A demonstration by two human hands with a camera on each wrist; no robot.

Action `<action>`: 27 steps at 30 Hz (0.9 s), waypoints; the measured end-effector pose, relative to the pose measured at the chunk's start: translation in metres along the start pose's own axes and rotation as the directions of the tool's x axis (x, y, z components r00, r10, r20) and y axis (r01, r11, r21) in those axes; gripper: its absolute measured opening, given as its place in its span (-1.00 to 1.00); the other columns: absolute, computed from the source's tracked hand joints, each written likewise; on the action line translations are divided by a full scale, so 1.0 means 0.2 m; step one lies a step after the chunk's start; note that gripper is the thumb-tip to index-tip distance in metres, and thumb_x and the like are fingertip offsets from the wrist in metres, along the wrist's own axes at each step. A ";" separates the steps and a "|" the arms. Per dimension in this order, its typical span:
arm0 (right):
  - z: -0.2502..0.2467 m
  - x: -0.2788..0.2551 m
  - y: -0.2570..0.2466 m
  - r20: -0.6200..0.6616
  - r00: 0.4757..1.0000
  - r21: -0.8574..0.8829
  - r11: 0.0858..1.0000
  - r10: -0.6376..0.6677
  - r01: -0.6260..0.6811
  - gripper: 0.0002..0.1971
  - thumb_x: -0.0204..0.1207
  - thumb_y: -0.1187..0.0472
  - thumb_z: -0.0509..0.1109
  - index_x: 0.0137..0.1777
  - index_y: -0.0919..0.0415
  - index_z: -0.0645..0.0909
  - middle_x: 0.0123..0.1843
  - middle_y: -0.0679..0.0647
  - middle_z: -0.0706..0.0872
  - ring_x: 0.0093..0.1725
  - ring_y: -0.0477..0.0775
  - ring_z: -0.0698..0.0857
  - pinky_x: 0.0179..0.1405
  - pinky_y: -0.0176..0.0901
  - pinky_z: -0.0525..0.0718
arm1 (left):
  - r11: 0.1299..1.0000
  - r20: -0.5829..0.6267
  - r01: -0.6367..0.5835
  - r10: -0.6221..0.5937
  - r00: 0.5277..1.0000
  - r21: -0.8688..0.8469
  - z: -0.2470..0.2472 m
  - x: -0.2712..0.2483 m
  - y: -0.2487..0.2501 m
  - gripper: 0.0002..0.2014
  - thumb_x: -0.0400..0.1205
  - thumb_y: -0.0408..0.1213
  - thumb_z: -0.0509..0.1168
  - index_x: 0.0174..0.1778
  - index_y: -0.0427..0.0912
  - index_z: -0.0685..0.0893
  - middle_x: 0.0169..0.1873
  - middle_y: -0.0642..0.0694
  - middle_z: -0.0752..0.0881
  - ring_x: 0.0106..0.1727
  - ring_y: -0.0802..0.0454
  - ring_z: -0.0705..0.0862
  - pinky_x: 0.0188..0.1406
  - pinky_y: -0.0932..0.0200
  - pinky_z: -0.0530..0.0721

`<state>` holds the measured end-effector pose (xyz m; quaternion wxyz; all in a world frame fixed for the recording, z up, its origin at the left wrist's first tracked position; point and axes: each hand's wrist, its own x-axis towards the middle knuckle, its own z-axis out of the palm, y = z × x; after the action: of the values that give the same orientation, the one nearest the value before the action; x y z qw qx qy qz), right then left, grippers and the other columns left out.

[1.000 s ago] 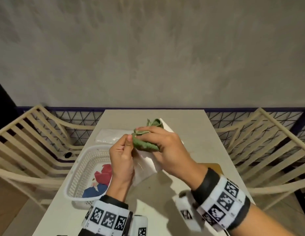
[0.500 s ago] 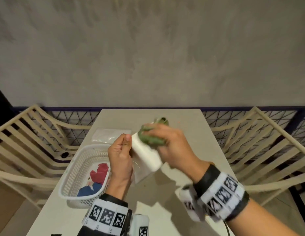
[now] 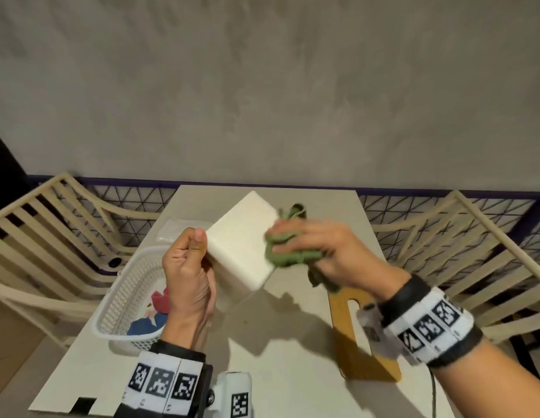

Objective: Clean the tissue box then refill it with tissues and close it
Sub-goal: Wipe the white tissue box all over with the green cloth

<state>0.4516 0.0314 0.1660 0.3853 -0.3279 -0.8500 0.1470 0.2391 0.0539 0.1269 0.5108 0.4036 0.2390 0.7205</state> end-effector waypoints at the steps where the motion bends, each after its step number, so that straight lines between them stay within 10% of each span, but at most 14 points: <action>1: -0.04 0.02 0.03 -0.070 0.995 -0.001 0.997 0.075 -0.075 -0.72 0.38 0.53 0.46 0.06 0.31 0.76 0.23 0.11 0.71 0.29 -0.23 0.61 0.40 -0.09 0.53 | 1.000 0.014 -0.002 0.002 1.000 0.025 0.01 -0.01 -0.01 -0.66 0.24 0.14 0.52 -0.53 -0.03 0.63 -0.54 0.17 0.57 -0.37 0.25 0.50 -0.31 0.34 0.52; 7: 0.11 0.03 -0.07 0.022 0.991 0.017 0.991 -0.135 0.135 -0.80 0.43 0.54 0.41 0.02 0.41 0.76 0.19 0.28 0.73 0.31 0.12 0.64 0.45 -0.07 0.47 | 1.000 -0.013 -0.004 0.004 1.000 0.000 0.06 0.01 -0.03 -0.66 0.57 -0.19 0.32 -0.56 -0.03 0.60 -0.58 0.16 0.54 -0.44 0.27 0.49 -0.38 0.41 0.53; 10: 0.01 0.04 0.01 -0.084 0.988 0.215 0.970 0.133 -0.113 -0.70 0.40 0.60 0.40 0.08 0.36 0.73 0.18 0.16 0.73 0.24 -0.16 0.65 0.35 -0.26 0.52 | 0.999 0.045 0.043 -0.044 0.998 0.015 0.01 0.03 0.00 -0.68 0.30 0.06 0.52 -0.51 -0.04 0.57 -0.52 0.08 0.51 -0.36 0.17 0.46 -0.30 0.29 0.49; 13: -0.03 0.16 0.04 -0.103 0.897 0.539 0.782 0.430 -0.313 -0.62 0.45 0.44 0.41 0.21 0.07 0.60 0.17 0.01 0.69 0.07 -0.35 0.67 0.15 -0.38 0.59 | 0.996 0.049 0.091 -0.090 0.995 -0.024 -0.02 0.03 0.02 -0.68 0.44 -0.04 0.44 -0.48 -0.12 0.52 -0.49 -0.01 0.51 -0.35 0.08 0.47 -0.29 0.20 0.50; 16: -0.02 0.24 0.04 -0.026 0.918 0.591 0.747 0.396 -0.305 -0.61 0.42 0.19 0.34 0.27 0.04 0.54 0.31 -0.04 0.61 0.19 -0.31 0.62 0.20 -0.42 0.55 | 0.990 -0.004 0.104 -0.105 0.994 -0.097 -0.04 0.03 0.07 -0.59 0.64 -0.31 0.06 -0.58 -0.08 0.49 -0.58 0.06 0.54 -0.47 0.14 0.52 -0.42 0.34 0.54; 20: 0.03 0.29 0.01 0.096 0.960 0.557 0.785 0.261 -0.269 -0.69 0.42 0.14 0.35 0.17 0.13 0.52 0.03 -0.30 0.67 0.02 -0.31 0.63 0.05 -0.47 0.53 | 0.975 -0.026 0.200 -0.203 0.979 -0.097 -0.11 0.04 0.11 -0.65 0.60 -0.23 0.14 -0.53 -0.10 0.57 -0.57 0.02 0.62 -0.50 0.10 0.62 -0.45 0.30 0.61; 27: 0.11 0.34 -0.08 0.115 0.960 0.235 0.932 0.256 -0.277 -0.79 0.46 0.41 0.38 0.07 0.20 0.59 -0.05 -0.01 0.69 -0.02 -0.11 0.67 0.05 -0.28 0.62 | 0.763 0.426 0.001 -0.362 0.829 0.647 -0.19 0.19 0.16 -0.87 0.43 -0.01 0.38 -0.17 0.09 0.76 -0.32 -0.02 0.76 -0.29 0.17 0.66 -0.31 0.27 0.57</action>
<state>0.3953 0.0661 0.1974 0.3647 -0.3830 -0.7874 0.3167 0.1854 0.0797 0.1424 0.4642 0.7039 0.3527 0.4058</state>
